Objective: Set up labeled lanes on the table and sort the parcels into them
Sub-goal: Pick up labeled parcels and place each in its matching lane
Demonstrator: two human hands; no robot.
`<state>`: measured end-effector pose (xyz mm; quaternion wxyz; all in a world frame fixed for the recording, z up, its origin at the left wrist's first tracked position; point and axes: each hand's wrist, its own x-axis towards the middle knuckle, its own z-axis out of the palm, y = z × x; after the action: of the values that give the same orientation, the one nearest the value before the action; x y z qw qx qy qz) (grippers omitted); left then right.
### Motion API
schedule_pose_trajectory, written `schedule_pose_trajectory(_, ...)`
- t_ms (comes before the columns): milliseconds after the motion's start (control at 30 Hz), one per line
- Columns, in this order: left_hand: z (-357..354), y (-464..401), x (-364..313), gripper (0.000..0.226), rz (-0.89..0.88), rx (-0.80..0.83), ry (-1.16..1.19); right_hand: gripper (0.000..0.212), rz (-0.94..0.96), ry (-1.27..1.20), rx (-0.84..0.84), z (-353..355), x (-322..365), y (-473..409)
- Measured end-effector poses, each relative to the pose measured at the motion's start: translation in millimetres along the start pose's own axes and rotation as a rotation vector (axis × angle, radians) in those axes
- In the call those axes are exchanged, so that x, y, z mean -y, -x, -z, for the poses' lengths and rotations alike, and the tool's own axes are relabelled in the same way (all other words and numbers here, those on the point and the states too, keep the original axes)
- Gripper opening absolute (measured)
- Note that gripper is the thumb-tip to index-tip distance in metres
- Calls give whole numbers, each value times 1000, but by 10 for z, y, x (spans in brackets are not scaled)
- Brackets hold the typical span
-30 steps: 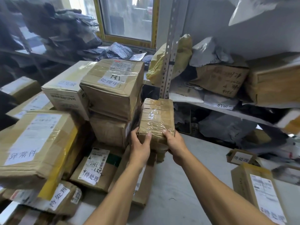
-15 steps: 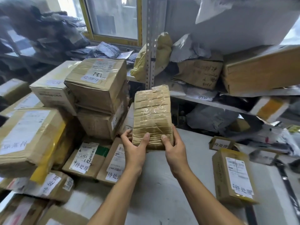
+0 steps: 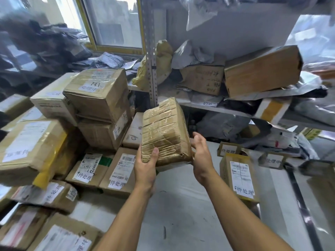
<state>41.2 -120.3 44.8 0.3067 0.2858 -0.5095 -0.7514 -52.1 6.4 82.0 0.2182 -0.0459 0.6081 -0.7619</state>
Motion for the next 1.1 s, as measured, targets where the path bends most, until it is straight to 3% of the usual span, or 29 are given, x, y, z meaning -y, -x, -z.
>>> schedule_pose_trajectory(100, -30, 84, 0, 45, 73, 48, 34, 42, -187, -197, 9, 134, 18, -5)
schedule_pose_trajectory(300, -111, 197, -42, 52, 118, 121, -62, 52, -334, -274, 113, 236, -32, 70)
schedule_pose_trajectory(567, -201, 224, -257, 57, -61, 260, -696, 40, -193, -321, -83, 295, -154, 223)
schedule_pose_trajectory(633, -303, 320, -308, 75, -132, 253, -849, 44, -139, -284, -105, 270, -132, 262)
schedule_pose_trajectory(733, -471, 442, -409, 114, -28, 319, -789, 42, -54, -165, -120, 234, -107, 320)
schedule_pose_trajectory(800, -546, 473, -445, 121, 37, 333, -777, 42, 3, -71, -99, 213, -96, 383)
schedule_pose_trajectory(933, -552, 503, -407, 110, 35, 324, -627, 35, 87, 77, -24, 196, -58, 490)
schedule_pose_trajectory(1033, -447, 480, -365, 87, 59, 321, -461, 21, 119, 109, 18, 252, 2, 528)
schedule_pose_trajectory(1100, -395, 467, -332, 80, 89, 317, -366, 25, 129, 116, 50, 295, 32, 555)
